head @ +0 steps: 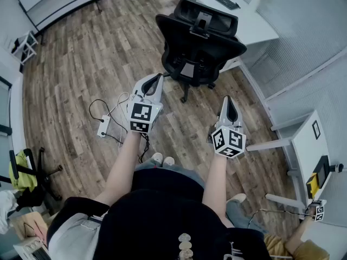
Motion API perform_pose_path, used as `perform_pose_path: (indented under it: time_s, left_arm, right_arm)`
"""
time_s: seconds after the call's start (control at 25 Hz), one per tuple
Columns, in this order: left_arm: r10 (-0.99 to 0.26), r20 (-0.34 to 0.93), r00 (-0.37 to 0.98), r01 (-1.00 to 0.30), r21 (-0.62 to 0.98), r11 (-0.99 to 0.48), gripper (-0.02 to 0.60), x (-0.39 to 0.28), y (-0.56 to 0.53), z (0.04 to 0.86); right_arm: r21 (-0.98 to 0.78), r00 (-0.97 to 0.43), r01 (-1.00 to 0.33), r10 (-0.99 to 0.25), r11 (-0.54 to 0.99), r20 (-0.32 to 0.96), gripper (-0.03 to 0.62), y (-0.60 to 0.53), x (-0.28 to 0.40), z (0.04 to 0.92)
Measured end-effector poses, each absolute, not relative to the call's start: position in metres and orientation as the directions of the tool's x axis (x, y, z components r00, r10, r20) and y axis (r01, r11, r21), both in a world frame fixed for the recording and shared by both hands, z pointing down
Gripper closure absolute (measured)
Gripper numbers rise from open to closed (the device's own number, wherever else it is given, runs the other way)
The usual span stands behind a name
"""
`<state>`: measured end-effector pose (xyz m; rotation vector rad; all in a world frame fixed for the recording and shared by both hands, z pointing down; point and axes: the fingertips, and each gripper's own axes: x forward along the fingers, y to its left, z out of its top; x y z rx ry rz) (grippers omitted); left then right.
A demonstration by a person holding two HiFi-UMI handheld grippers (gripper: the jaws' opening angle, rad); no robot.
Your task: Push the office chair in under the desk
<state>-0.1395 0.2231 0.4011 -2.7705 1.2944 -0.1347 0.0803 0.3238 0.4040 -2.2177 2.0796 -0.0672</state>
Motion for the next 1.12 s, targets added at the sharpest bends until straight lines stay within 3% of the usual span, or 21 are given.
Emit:
perform_pose_path:
  time_s: [1.12]
  left_arm:
    - [-0.755,0.065,0.653,-0.747,-0.109,-0.655,0.574,-0.133,0.215,0.410]
  right_arm:
    - [-0.089,0.022,-0.996,-0.999,-0.020,-0.032,0.583,0.313,0.069,0.410]
